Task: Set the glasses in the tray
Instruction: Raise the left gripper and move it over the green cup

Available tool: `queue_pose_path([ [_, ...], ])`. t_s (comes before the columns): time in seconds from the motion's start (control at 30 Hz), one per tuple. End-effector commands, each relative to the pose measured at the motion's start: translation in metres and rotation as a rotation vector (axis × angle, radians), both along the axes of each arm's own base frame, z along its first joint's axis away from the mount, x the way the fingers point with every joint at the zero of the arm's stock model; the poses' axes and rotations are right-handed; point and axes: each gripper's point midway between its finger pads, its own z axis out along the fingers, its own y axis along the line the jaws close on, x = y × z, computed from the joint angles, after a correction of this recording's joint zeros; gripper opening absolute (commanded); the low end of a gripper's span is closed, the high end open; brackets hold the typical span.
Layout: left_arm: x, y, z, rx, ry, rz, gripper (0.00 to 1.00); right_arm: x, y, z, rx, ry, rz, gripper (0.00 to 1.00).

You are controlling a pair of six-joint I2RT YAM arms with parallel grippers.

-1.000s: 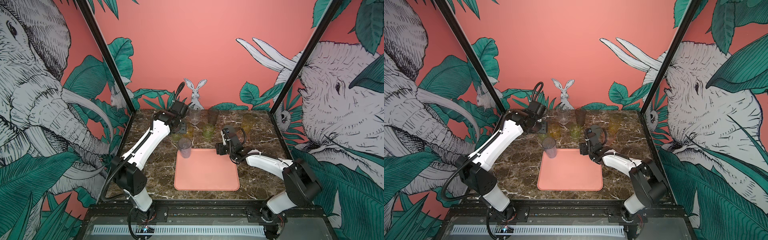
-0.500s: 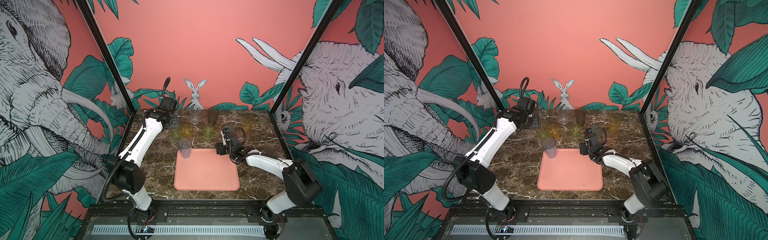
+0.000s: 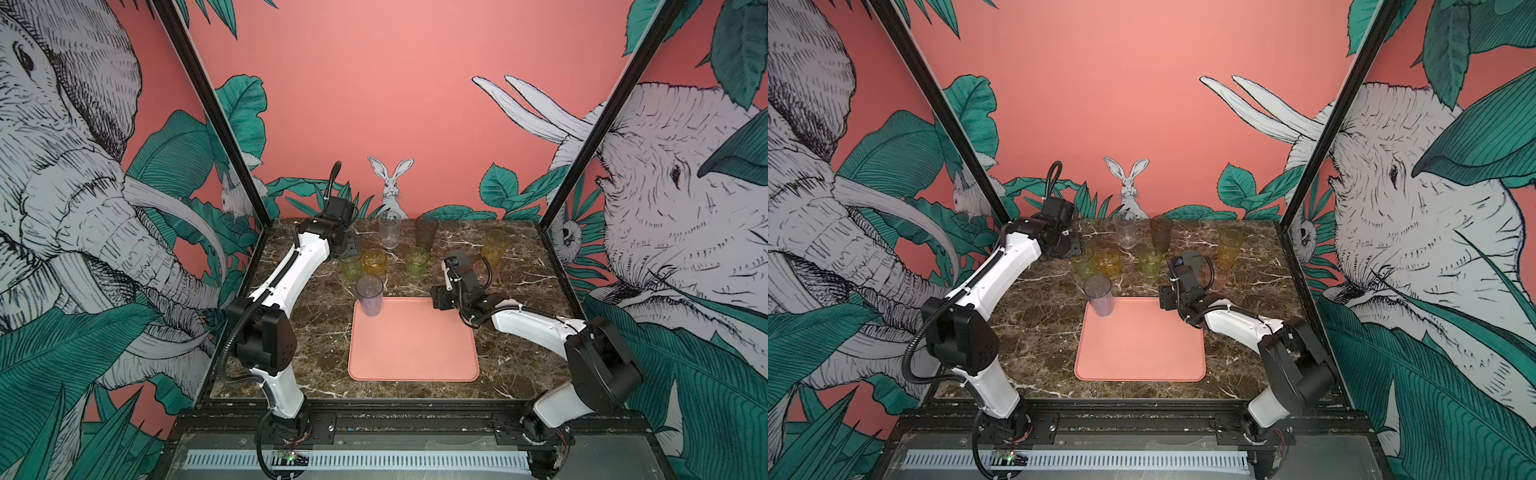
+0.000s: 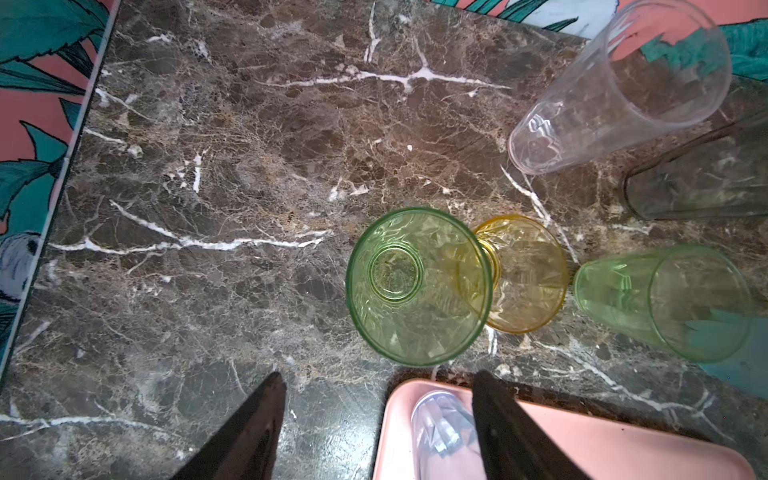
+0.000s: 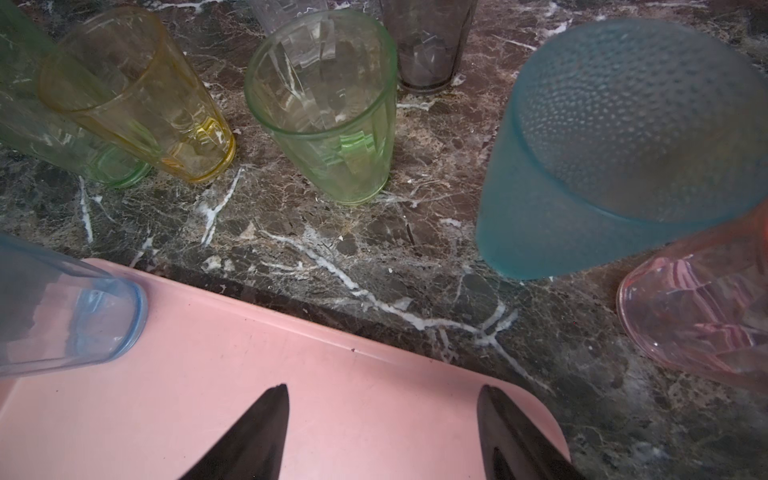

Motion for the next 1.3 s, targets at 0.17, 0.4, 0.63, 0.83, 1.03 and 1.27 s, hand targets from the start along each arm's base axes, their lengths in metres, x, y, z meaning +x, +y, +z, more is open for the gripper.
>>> queue_pose_path([
  [0.17,0.006,0.0,-0.019,-0.046,0.035,0.029,0.72,0.008,0.004,0.009,0.015,-0.011,-0.008,0.74],
  [0.4,0.009,0.002,-0.034,-0.045,0.068,0.036,0.71,0.008,0.004,0.007,0.011,-0.004,-0.007,0.74],
  [0.63,0.01,0.005,-0.049,-0.049,0.104,0.044,0.64,0.009,0.005,0.007,0.011,0.0,-0.006,0.74],
  [0.83,0.01,0.008,-0.058,-0.045,0.122,0.053,0.61,0.009,0.004,0.007,0.01,0.001,-0.008,0.74],
  [1.03,0.01,0.008,-0.063,-0.05,0.133,0.053,0.56,0.009,0.004,0.006,0.008,0.005,-0.008,0.74],
  [1.27,0.009,0.009,-0.066,-0.057,0.14,0.053,0.49,0.009,0.005,0.005,0.007,0.011,-0.006,0.74],
])
